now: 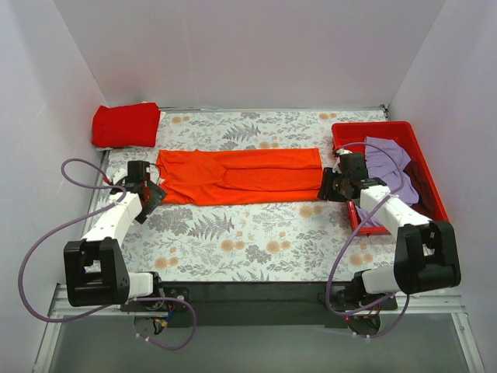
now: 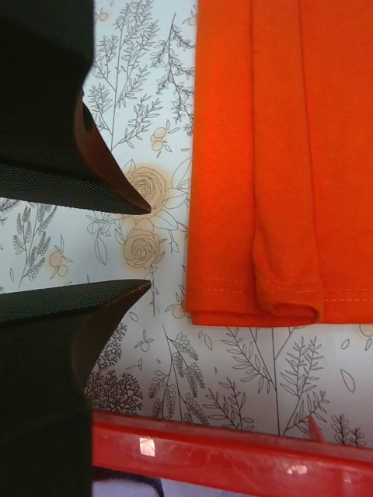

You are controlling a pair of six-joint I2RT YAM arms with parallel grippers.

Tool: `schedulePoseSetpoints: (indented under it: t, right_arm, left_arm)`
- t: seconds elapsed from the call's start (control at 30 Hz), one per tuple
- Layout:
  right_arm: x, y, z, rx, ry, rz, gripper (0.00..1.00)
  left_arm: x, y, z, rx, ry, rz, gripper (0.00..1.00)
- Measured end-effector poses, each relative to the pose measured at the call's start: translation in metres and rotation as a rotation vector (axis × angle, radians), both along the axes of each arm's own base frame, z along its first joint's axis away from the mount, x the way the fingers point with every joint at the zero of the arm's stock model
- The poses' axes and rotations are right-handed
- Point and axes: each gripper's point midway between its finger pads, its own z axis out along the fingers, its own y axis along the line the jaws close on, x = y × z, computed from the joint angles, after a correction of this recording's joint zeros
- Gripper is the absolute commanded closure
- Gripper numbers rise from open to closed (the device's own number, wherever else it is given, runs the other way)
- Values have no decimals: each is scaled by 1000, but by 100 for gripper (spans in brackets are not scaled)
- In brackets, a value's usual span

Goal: Fold and stack the t-shirts
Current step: Fold the tshirt

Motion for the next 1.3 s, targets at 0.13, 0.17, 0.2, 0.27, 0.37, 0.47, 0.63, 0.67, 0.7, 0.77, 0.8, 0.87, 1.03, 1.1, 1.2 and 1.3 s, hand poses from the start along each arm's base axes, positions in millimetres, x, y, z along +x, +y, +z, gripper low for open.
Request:
schedulePoseSetpoints:
  t: [0.13,0.17,0.2,0.27,0.37,0.47,0.63,0.67,0.7,0.77,0.8,0.87,1.03,1.1,1.2,1.3]
  right_arm:
    - [6,-2,-2,4,2,-11,59]
    - [7,-1,-2,6,3,-9,59]
    - [8,0,-3,8,3,-8,60]
    - [10,0,-5,12,4,-8,61]
    - [13,0,-7,16,9,-10,62]
    - [17,-2,-9,22,10,-17,63]
    - [25,-3,-16,36,20,-26,66]
    - [26,-3,-19,39,23,-27,67]
    - [26,-2,-22,44,31,-27,67]
    - [27,0,-30,54,49,-27,69]
    - [27,0,-33,57,57,-28,69]
    - [26,0,-40,62,79,-32,70]
    - [31,0,-45,74,73,-40,71]
    - [32,-1,-46,78,67,-45,71]
    - [30,-2,-46,96,63,-59,71]
    - [20,-5,-46,105,72,-69,71]
  left_arm:
    - [2,3,-9,-40,-3,24,40]
    - [6,3,-9,-45,-16,28,40]
    - [10,2,-10,-52,-27,27,40]
    - [16,0,-12,-64,-32,24,41]
    - [25,-1,-19,-79,-26,21,43]
    - [34,-3,-24,-90,-22,19,48]
    - [35,-3,-35,-94,4,19,59]
    - [35,-3,-35,-93,6,20,63]
    - [35,-2,-35,-92,6,20,63]
    - [36,-2,-35,-88,3,18,67]
    - [36,-1,-35,-86,3,19,67]
    - [36,0,-35,-78,4,19,76]
    - [34,7,-35,-50,11,29,100]
    - [32,11,-36,-35,20,38,100]
    - [22,17,-38,-5,59,57,100]
    - [9,23,-42,20,106,77,100]
